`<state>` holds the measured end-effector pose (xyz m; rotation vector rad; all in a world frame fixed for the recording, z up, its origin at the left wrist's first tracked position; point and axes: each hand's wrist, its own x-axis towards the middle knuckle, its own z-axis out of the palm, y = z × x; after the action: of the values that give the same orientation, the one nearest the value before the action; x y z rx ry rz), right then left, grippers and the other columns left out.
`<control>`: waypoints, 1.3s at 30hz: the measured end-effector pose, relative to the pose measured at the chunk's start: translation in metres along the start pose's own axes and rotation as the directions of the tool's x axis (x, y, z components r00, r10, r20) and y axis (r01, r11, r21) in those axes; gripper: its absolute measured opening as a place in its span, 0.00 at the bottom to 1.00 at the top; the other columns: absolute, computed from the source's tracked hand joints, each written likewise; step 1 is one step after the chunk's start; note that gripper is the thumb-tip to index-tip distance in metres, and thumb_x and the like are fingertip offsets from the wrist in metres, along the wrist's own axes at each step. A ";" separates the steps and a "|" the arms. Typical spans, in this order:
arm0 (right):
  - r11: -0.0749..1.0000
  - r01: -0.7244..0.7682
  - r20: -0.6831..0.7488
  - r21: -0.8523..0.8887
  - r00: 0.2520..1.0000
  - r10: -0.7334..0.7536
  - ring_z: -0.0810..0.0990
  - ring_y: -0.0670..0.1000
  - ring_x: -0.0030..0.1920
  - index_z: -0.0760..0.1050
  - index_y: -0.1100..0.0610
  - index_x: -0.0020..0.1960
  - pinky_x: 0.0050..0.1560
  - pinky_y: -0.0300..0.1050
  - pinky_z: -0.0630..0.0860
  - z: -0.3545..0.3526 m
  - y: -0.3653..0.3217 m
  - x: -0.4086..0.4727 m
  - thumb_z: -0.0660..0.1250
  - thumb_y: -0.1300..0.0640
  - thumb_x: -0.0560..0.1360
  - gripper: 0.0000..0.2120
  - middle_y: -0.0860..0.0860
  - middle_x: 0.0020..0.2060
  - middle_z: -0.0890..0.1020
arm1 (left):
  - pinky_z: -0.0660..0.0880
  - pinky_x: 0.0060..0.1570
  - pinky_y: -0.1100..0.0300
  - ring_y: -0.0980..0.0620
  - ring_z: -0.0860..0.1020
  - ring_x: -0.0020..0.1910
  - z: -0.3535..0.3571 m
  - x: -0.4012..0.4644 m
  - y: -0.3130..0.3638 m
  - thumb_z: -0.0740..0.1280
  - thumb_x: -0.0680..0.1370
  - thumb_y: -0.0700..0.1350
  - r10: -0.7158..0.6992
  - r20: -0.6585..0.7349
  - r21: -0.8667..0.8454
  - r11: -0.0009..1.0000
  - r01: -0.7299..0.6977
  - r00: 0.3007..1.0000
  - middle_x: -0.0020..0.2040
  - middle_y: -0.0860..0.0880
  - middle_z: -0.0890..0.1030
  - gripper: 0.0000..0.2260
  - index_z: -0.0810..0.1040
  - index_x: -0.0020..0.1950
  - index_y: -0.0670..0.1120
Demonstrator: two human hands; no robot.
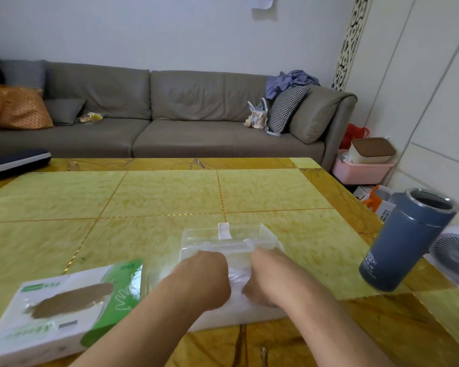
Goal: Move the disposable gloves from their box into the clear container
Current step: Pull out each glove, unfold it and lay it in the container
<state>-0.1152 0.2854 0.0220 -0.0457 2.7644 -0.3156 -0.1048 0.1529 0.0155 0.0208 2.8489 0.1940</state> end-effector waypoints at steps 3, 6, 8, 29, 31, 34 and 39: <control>0.999 0.040 -0.096 -0.034 0.994 -0.043 0.85 0.54 0.44 0.81 0.58 0.57 0.36 0.45 0.74 0.000 0.003 -0.007 0.69 0.54 0.78 0.11 0.53 0.46 0.82 | 0.67 0.33 0.61 0.54 0.70 0.34 -0.001 -0.019 -0.006 0.59 0.81 0.37 0.064 -0.119 0.020 0.998 -0.062 0.991 0.41 0.51 0.71 0.08 0.68 0.44 0.48; 0.990 0.084 -0.213 -0.113 0.971 -0.107 0.82 0.55 0.53 0.77 0.53 0.62 0.45 0.47 0.76 -0.005 -0.001 -0.020 0.65 0.51 0.82 0.11 0.51 0.57 0.79 | 0.71 0.40 0.59 0.51 0.71 0.44 -0.003 -0.038 -0.017 0.59 0.79 0.34 0.182 -0.258 0.020 0.983 -0.184 0.949 0.50 0.50 0.72 0.10 0.71 0.56 0.46; 0.985 0.093 -0.276 -0.148 0.952 -0.132 0.81 0.55 0.53 0.76 0.51 0.61 0.43 0.48 0.73 -0.006 -0.008 -0.025 0.62 0.54 0.82 0.10 0.50 0.57 0.79 | 0.77 0.45 0.57 0.52 0.74 0.51 -0.004 -0.047 -0.030 0.60 0.80 0.35 0.266 -0.375 -0.002 0.958 -0.287 0.888 0.57 0.51 0.75 0.13 0.72 0.62 0.48; 0.596 0.753 -0.105 -0.280 0.593 -0.798 0.66 0.52 0.70 0.70 0.52 0.75 0.78 0.46 0.60 0.084 -0.123 -0.047 0.62 0.56 0.80 0.23 0.47 0.69 0.72 | 0.75 0.50 0.50 0.39 0.78 0.57 0.020 -0.073 -0.185 0.52 0.86 0.42 -0.028 0.031 0.143 0.989 0.023 0.999 0.57 0.42 0.78 0.14 0.75 0.61 0.42; 0.600 0.760 -0.120 -0.250 0.590 -0.798 0.65 0.52 0.70 0.69 0.50 0.75 0.76 0.47 0.64 0.085 -0.122 -0.047 0.62 0.57 0.80 0.24 0.46 0.70 0.71 | 0.72 0.43 0.54 0.44 0.79 0.50 0.022 -0.073 -0.183 0.54 0.85 0.45 -0.087 -0.048 0.056 0.994 0.090 0.995 0.50 0.46 0.78 0.13 0.77 0.54 0.44; 0.611 0.761 -0.160 -0.216 0.590 -0.791 0.67 0.53 0.69 0.69 0.49 0.74 0.72 0.49 0.69 0.087 -0.120 -0.047 0.65 0.59 0.78 0.25 0.46 0.68 0.72 | 0.75 0.35 0.57 0.51 0.78 0.37 0.027 -0.071 -0.185 0.59 0.80 0.51 -0.239 -0.217 -0.178 0.963 0.202 0.947 0.39 0.51 0.80 0.14 0.78 0.42 0.46; 0.599 0.761 -0.120 -0.249 0.589 -0.799 0.69 0.55 0.68 0.74 0.58 0.71 0.74 0.43 0.60 0.084 -0.121 -0.046 0.69 0.61 0.74 0.25 0.54 0.68 0.75 | 0.78 0.38 0.57 0.58 0.79 0.37 0.008 -0.083 -0.185 0.68 0.76 0.46 -0.280 -0.486 -0.296 0.944 0.145 0.828 0.41 0.56 0.80 0.08 0.80 0.36 0.50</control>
<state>-0.0432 0.1528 -0.0113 -1.4040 2.7941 -0.3000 -0.0217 -0.0325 0.0058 -0.4773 3.3052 0.5887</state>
